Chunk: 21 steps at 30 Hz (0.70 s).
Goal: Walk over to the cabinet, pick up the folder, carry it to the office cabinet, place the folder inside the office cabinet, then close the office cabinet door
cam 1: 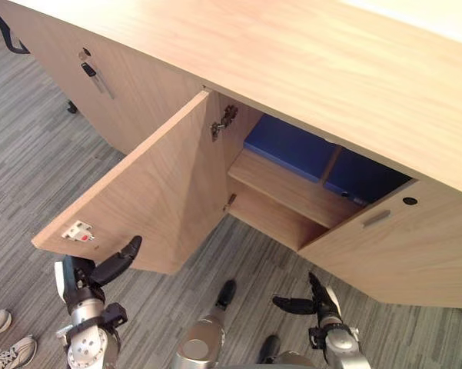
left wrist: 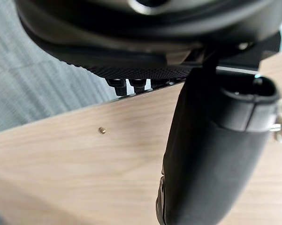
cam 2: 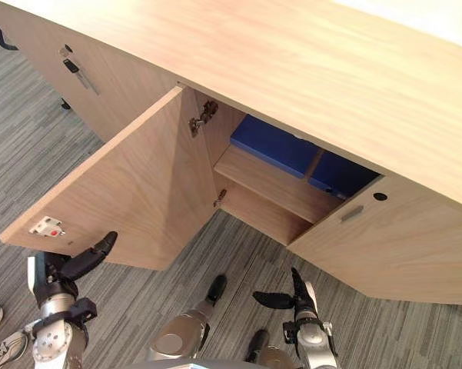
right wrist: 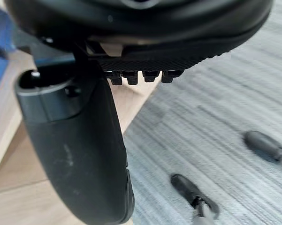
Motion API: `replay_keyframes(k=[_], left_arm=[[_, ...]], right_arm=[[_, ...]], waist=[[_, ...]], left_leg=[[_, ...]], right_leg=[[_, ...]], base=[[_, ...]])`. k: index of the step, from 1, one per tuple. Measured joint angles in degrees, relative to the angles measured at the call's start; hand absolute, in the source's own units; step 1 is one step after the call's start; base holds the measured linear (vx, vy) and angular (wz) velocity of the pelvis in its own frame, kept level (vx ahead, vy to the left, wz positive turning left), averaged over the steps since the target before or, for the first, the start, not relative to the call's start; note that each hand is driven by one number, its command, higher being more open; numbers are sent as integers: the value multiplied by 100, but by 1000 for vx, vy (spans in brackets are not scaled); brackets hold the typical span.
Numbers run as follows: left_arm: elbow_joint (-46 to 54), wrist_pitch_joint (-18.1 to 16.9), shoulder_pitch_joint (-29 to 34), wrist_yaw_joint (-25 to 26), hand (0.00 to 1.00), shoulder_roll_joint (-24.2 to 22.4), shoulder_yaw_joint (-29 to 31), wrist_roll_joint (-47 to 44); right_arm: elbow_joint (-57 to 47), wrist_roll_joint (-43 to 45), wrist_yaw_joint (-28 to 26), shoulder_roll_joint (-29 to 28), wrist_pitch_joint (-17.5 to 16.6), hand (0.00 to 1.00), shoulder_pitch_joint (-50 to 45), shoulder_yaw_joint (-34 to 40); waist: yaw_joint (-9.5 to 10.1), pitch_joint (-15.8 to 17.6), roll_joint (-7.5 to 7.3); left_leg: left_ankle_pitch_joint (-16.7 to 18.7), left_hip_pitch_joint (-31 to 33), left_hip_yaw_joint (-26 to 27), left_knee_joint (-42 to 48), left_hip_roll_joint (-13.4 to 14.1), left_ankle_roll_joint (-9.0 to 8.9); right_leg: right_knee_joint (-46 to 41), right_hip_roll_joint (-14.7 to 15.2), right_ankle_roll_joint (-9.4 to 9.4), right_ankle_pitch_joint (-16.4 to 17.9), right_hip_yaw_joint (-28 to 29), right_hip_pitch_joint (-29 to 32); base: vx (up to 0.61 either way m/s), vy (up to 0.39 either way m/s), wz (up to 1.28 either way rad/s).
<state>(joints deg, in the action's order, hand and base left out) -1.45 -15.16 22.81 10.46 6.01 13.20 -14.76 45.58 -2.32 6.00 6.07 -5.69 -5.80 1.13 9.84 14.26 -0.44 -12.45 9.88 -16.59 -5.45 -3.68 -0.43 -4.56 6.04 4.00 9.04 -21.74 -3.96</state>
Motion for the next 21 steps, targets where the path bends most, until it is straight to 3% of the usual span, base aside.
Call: replay_keyframes(k=[7, 10, 12, 17, 21], left_arm=[[-519, 75, 458, -110, 100, -164, -834, -225], [-587, 103, 649, -199, 100, -161, -1213, -224], [-898, 190, 667, -341, 100, -34, -1721, -216], [-1443, 526, 216, -661, 100, 246, -2740, 122], [-1521, 713, -330, -761, 100, 190, -3085, 139]], right_arm=[[-50, 51, 44, -281, 9, 100, -104, 90], [-95, 64, 68, -384, 9, 100, -152, 91], [-100, 70, 86, -431, 8, 100, -96, 73], [-77, 108, 159, -428, 10, 100, -21, 52], [-2, 112, 194, -381, 60, 100, -9, -32]], waist=[[-58, -14, -22], [-156, -20, -19], [-193, -45, -19], [-609, -188, -36], [-870, -270, -71]], left_leg=[[22, -116, 332, 0, 52, -50], [47, -121, 840, 1, 174, -13], [46, -95, 1224, 1, 303, -17], [86, -48, 1841, 3, 470, -3], [168, -129, 2399, 5, 562, 23]], right_leg=[[-5, 26, 52, -97, 253, -34], [-39, 27, 74, -97, 302, -6], [-120, -8, 64, -46, 672, 209], [-176, -92, 41, -61, 1427, 606], [-158, -133, -35, -205, 1893, 807]], base=[[-48, 28, -17], [-108, 38, -13], [-90, 31, -60], [-39, 23, -75], [12, 2, -78]])
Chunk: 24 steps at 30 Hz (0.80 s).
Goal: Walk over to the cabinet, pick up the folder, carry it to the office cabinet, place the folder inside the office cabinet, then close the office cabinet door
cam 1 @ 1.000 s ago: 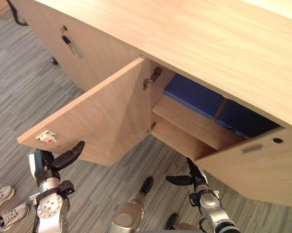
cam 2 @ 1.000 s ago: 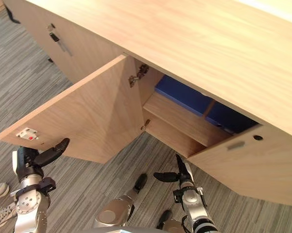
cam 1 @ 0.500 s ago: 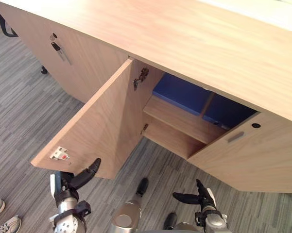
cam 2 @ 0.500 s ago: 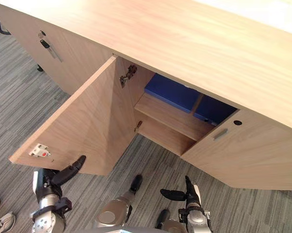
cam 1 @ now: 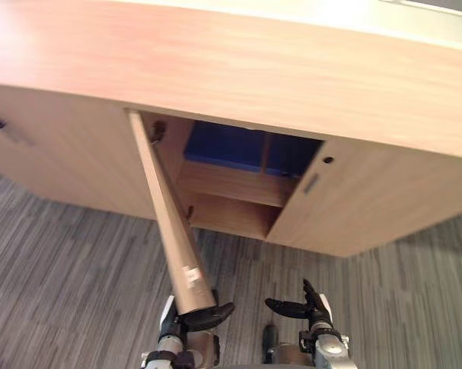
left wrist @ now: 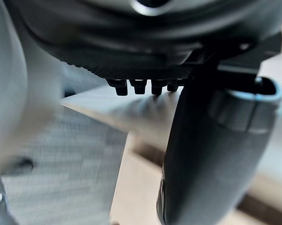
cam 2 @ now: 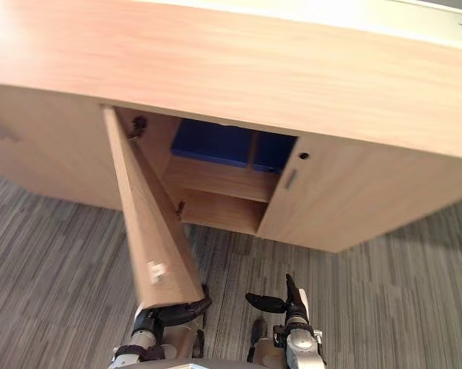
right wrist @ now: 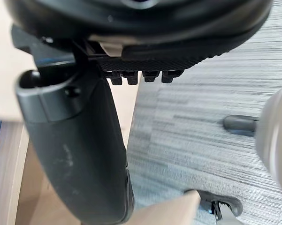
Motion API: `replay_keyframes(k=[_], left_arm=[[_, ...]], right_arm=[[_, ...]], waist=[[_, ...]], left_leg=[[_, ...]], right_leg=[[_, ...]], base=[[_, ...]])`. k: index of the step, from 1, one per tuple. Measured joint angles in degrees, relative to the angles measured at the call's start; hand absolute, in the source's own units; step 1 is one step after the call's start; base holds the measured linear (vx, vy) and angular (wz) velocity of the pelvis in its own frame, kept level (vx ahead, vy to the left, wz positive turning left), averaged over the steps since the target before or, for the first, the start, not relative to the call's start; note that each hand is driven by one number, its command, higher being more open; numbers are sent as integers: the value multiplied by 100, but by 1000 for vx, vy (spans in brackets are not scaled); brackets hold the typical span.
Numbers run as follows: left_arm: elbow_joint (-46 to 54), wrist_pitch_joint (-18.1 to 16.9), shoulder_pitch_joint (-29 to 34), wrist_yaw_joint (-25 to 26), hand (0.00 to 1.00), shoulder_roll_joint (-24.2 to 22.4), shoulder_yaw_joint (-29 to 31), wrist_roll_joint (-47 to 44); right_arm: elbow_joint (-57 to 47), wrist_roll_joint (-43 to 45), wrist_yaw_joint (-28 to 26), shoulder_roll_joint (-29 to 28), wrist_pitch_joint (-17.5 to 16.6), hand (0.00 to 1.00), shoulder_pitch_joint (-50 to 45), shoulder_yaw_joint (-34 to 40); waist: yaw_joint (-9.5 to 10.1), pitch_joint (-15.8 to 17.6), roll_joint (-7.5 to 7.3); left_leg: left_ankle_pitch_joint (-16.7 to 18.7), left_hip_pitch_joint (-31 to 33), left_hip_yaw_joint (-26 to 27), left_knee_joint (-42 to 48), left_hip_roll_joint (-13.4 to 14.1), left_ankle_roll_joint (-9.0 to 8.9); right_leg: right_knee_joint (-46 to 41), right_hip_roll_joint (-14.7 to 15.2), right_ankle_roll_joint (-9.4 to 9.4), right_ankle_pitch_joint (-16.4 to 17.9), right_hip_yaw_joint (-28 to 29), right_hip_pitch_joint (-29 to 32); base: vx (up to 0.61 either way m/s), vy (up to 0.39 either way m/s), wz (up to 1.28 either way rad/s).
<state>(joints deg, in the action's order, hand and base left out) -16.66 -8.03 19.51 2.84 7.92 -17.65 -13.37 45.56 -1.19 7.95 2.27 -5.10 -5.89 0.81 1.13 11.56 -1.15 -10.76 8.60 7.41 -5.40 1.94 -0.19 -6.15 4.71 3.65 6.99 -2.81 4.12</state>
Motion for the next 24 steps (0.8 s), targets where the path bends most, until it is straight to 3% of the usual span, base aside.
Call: replay_keyframes(k=[3, 7, 9, 14, 20, 24], left_arm=[[4, 1, -492, -58, 100, -40, 42, 52], [4, 3, -1057, 133, 100, -140, 626, 172], [4, 2, -1235, 352, 100, -102, 1050, 237], [-276, 17, -1571, 722, 100, 257, 1713, 476], [-447, 10, -1661, 638, 100, 403, 1720, 555], [-450, -16, -1338, 381, 100, 323, 1710, 550]], right_arm=[[5, 2, 1, 8, 17, 100, -12, -7], [5, 3, -5, 17, 42, 100, -29, 36], [10, 3, -36, 28, 59, 100, -90, 142], [45, 7, -149, 165, 67, 100, -165, 244], [83, 101, -209, 295, 69, 100, -148, 349], [92, 137, -252, 298, 111, 100, -142, 454]], waist=[[-139, -104, -14], [-387, -207, 2], [-384, -213, 12], [-396, -249, 76], [-397, -280, 153], [-396, -281, 189]], left_leg=[[77, -120, 313, 0, 37, -55], [191, -232, 497, 26, 40, -62], [229, -381, 560, 28, 39, -86], [258, -447, 418, 29, 92, -124], [256, -545, 346, 27, 107, -126], [253, -555, 282, -6, 96, -127]], right_leg=[[72, 7, -59, -93, 246, 21], [230, 50, -47, -323, 315, -50], [362, 35, 39, -403, 348, -227], [518, -19, 43, -419, 232, -425], [517, -32, 43, -419, 94, -576], [499, -10, 31, -410, 50, -571]], base=[[60, -11, -64], [109, -28, -28], [145, -48, -14], [142, -80, 5], [26, -29, 6], [-88, 19, 4]])
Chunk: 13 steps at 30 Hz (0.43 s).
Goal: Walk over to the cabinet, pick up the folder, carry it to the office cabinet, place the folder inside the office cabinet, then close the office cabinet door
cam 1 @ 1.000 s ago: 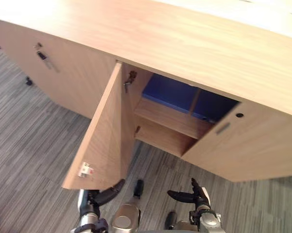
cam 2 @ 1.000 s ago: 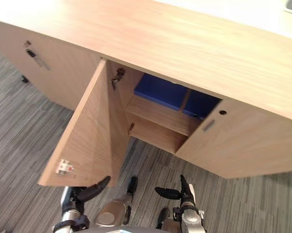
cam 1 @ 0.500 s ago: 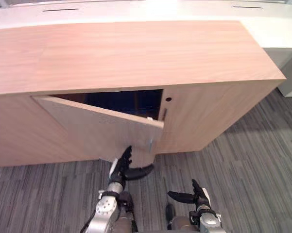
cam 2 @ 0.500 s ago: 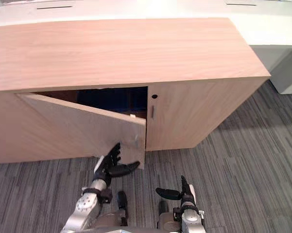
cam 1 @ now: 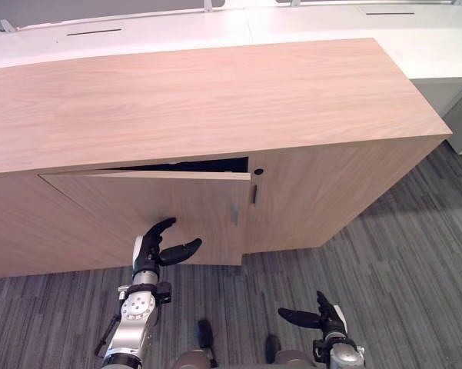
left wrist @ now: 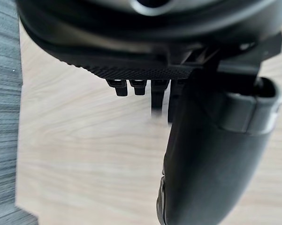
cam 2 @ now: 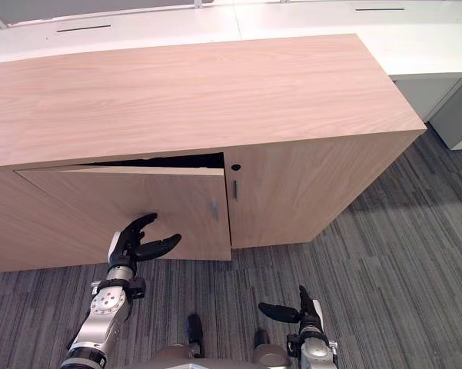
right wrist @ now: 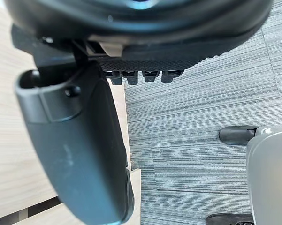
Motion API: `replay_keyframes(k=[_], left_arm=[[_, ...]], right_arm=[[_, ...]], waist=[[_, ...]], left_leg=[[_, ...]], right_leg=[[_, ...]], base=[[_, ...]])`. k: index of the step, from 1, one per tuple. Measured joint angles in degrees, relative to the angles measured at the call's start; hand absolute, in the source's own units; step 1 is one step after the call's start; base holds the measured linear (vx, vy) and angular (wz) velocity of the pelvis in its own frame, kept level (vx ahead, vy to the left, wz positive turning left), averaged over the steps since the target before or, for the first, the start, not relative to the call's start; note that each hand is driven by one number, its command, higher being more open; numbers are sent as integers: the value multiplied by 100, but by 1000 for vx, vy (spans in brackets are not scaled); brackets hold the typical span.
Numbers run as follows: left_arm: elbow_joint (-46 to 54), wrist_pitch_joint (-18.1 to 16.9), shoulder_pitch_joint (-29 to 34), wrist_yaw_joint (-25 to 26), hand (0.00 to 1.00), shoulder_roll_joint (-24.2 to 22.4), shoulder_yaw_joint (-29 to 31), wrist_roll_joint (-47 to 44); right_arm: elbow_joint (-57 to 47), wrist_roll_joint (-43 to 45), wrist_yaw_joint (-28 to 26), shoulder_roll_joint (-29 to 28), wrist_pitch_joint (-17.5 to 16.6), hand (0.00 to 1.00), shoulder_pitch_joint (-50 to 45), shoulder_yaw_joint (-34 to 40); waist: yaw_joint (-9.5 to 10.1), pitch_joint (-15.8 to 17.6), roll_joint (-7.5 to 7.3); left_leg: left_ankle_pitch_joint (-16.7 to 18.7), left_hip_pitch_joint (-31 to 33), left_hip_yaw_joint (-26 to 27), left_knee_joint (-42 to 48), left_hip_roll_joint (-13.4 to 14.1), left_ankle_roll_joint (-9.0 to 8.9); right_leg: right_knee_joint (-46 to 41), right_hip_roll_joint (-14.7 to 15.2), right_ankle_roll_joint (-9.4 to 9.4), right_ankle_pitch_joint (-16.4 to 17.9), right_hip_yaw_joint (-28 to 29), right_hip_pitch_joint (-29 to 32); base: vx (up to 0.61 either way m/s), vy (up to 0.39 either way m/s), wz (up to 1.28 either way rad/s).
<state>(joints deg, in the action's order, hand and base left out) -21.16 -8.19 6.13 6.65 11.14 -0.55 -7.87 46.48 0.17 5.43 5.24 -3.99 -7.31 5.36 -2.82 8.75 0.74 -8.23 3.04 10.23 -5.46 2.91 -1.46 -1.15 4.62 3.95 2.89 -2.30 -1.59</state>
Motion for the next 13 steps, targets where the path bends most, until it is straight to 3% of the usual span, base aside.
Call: replay_keyframes(k=[4, 8, 13], left_arm=[[-340, -19, 694, -349, 100, -92, 1, 25], [-1275, 94, 1031, -593, 100, -86, 20, 317], [-1730, 157, 1232, -671, 100, -85, 129, 711]], right_arm=[[-2, 19, -1, 18, 50, 100, 1, 135], [-66, 19, 0, 49, 49, 100, 12, 215], [-151, 17, 5, 142, 44, 100, 66, 328]], waist=[[22, -18, 38], [45, -22, 41], [60, -26, 35]], left_leg=[[40, -16, -31, -2, -23, -51], [91, 12, -63, 0, -89, 17], [136, 17, -96, 3, -171, 36]], right_leg=[[-9, 50, -14, 120, -46, -7], [18, 85, 2, 136, -104, -15], [40, 186, 65, 189, -130, -46]], base=[[-78, 40, 4], [-14, 27, 6], [64, 16, 5]])
